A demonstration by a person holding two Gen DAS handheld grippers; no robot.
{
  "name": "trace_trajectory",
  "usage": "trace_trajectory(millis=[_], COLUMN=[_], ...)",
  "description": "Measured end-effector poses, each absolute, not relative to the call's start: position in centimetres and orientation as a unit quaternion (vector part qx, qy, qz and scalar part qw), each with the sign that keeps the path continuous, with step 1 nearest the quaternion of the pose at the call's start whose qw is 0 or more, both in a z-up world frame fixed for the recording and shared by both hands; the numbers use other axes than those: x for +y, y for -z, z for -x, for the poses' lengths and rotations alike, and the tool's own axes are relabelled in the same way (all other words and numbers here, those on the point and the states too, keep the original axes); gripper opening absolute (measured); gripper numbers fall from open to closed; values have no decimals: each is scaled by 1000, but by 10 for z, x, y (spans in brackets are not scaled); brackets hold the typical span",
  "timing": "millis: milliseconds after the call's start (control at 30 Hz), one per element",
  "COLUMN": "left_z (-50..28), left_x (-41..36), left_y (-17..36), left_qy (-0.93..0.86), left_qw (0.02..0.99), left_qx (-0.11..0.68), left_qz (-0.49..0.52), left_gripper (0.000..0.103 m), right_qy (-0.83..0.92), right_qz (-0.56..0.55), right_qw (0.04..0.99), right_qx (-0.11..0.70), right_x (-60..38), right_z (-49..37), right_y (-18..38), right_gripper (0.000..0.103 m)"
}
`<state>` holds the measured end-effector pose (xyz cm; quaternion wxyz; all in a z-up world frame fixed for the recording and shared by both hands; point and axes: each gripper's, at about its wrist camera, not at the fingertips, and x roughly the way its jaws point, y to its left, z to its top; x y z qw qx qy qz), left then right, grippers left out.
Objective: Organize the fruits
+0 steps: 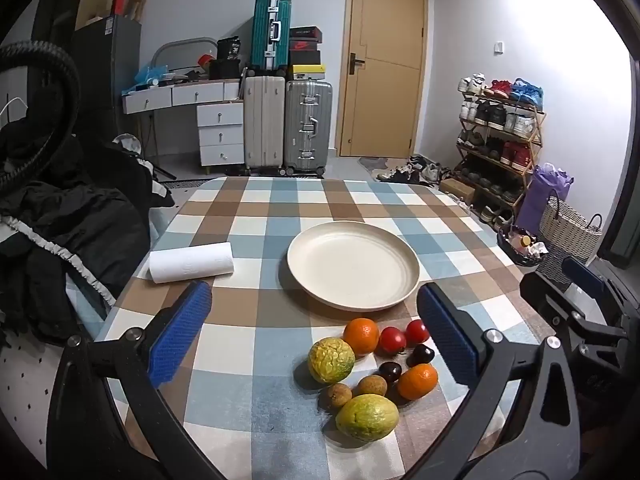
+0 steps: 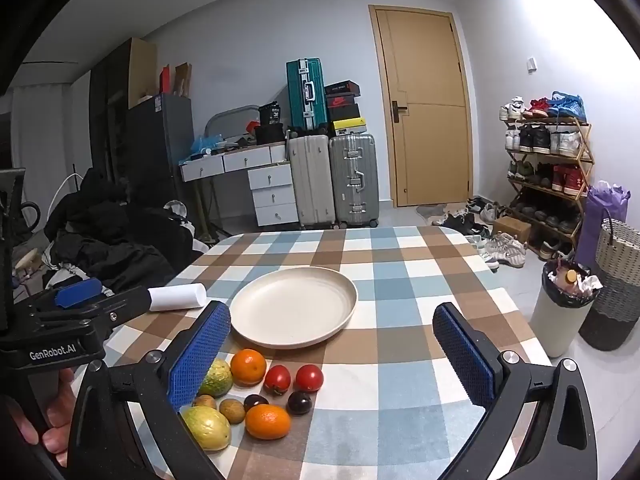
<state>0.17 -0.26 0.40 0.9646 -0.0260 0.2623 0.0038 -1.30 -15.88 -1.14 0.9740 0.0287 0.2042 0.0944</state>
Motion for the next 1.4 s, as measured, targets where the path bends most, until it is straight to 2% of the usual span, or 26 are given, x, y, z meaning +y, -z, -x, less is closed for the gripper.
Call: trace_trajectory(millis=[1400], left_z=[-3], left_x=[11], left_y=[6], left_qy=[1], left_qw=[963], left_qx=[265], left_qz=[42], left_gripper=[102], right_qy=[-105], right_qz=[-24], right_qw=[975], right_qx=[195], right_x=[-156], right_z=[16], right_y=[10], right_gripper=[103])
